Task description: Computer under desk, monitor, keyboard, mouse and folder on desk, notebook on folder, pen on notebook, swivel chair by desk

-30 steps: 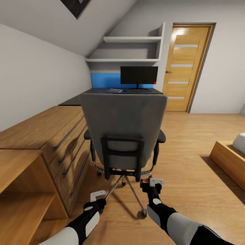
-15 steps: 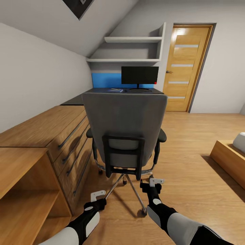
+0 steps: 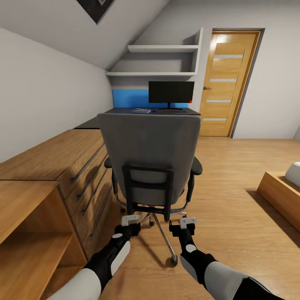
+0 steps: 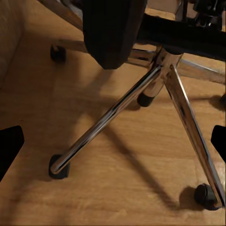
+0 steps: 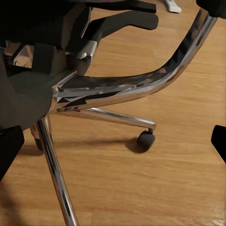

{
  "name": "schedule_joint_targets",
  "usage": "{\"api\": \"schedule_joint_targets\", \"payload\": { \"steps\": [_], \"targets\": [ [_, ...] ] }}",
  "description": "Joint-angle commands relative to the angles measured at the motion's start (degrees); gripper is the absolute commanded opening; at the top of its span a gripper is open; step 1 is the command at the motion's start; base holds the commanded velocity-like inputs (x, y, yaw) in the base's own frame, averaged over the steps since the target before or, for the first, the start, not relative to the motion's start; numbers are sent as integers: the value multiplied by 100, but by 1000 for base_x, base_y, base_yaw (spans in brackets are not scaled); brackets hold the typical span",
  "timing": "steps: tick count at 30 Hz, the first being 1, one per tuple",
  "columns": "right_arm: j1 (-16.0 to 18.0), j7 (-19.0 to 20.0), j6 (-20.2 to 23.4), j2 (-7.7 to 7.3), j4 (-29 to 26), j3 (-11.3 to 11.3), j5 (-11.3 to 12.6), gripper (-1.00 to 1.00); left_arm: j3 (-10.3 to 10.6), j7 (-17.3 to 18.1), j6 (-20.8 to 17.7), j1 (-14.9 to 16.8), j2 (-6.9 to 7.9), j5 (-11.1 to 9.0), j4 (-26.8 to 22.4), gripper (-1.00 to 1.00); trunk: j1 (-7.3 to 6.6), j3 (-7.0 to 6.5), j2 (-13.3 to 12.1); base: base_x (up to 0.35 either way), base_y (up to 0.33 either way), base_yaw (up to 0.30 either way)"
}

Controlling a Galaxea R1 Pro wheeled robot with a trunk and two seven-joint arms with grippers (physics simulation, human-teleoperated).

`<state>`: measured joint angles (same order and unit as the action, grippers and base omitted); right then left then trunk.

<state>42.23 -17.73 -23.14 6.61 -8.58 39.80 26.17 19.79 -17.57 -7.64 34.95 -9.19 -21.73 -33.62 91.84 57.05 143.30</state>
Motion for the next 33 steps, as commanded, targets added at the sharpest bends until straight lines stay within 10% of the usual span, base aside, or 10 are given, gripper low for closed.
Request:
{"api": "schedule_joint_targets", "payload": {
  "steps": [1, 33],
  "targets": [
    [4, -25, -15, 0, 4, 51, 31, 100, 37, -51, -129, 3, 6, -49, -182, 100, -1, 6, 2, 0, 0, 0],
    [4, -45, -10, -2, -3, 37, 22, 100, 25, -18, 70, 3, 49, -45, -22, 100, -1, 6, 2, -26, 17, 0]
  ]
}}
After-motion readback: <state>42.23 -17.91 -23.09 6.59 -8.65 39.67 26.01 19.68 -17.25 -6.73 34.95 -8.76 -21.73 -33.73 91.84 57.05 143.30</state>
